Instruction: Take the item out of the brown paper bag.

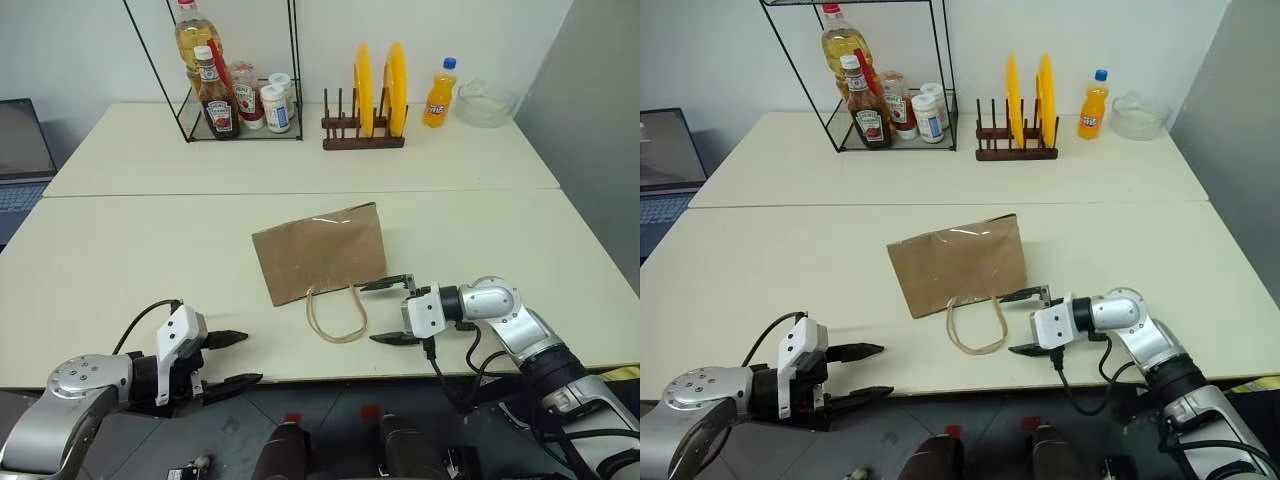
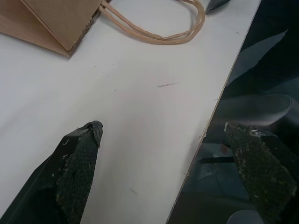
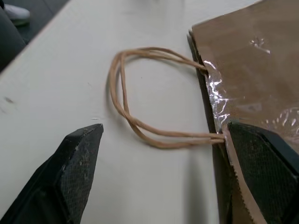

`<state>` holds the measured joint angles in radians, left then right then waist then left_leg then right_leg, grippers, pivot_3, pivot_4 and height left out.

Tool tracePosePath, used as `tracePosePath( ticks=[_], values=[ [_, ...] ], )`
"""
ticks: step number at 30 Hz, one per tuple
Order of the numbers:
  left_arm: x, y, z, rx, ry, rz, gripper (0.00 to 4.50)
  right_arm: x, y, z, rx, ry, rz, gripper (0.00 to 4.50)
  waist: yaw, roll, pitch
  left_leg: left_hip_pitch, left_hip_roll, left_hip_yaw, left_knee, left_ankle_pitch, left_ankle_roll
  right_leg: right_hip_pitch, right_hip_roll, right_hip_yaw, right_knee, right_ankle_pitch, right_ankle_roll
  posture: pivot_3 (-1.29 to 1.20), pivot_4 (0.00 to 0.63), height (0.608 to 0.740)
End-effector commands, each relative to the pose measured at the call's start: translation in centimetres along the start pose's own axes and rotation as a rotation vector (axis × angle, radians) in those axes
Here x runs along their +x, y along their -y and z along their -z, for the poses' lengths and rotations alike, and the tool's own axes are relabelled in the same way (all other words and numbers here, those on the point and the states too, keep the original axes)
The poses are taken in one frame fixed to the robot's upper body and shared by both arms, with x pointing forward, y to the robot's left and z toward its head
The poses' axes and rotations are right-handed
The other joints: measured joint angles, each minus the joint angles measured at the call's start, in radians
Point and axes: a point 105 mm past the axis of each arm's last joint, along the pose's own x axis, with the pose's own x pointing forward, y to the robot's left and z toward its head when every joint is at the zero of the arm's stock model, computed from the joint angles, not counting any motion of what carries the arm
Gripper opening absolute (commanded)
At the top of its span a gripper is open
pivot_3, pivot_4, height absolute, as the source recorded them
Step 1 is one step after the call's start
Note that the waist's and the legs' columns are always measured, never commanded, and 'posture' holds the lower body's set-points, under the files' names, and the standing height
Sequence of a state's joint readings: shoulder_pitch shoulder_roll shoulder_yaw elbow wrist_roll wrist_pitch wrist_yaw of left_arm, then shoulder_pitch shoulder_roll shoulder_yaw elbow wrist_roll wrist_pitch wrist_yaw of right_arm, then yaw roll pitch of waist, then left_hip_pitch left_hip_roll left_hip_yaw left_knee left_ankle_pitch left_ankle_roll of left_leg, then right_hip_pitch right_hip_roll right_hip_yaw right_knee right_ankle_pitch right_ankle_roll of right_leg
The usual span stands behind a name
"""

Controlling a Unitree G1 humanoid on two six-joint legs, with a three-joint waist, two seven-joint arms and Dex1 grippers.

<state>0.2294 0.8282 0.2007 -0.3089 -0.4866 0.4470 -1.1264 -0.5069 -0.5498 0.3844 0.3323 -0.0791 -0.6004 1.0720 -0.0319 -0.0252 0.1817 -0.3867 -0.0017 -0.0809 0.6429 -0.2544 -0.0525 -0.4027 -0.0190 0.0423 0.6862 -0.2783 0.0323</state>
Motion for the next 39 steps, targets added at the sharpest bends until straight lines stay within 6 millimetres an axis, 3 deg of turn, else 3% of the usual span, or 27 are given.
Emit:
tracePosePath(
  ticks=[1,17,32,39],
  values=[
    [-0.2,0.2,-0.6,0.035,0.001,0.013,4.45,0.2,0.7,0.1,-0.027,-0.021,0.028,4.5,0.0,0.0,0.0,0.0,0.0,0.0,0.0,0.0,0.0,0.0,0.0,0.0,0.0,0.0,0.0,0.0,0.15,0.74],
    [-0.2,0.3,-0.7,0.034,-0.004,0.02,4.45,0.2,0.6,-2.1,0.049,0.107,0.038,4.5,0.0,0.0,0.0,0.0,0.0,0.0,0.0,0.0,0.0,0.0,0.0,0.0,0.0,0.0,0.0,0.0,0.15,0.74],
    [-0.1,0.5,-0.8,0.035,-0.004,0.023,4.45,0.4,0.8,-2.0,0.059,0.105,0.049,4.5,0.0,0.0,0.0,0.0,0.0,0.0,0.0,0.0,0.0,0.0,0.0,0.0,0.0,0.0,0.0,0.0,0.15,0.74],
    [0.0,0.6,-0.8,0.035,-0.002,0.027,4.45,0.7,2.1,-2.3,0.081,0.124,0.106,4.5,0.0,0.0,0.0,0.0,0.0,0.0,0.0,0.0,0.0,0.0,0.0,0.0,0.0,0.0,0.0,0.0,0.15,0.74]
  ],
)
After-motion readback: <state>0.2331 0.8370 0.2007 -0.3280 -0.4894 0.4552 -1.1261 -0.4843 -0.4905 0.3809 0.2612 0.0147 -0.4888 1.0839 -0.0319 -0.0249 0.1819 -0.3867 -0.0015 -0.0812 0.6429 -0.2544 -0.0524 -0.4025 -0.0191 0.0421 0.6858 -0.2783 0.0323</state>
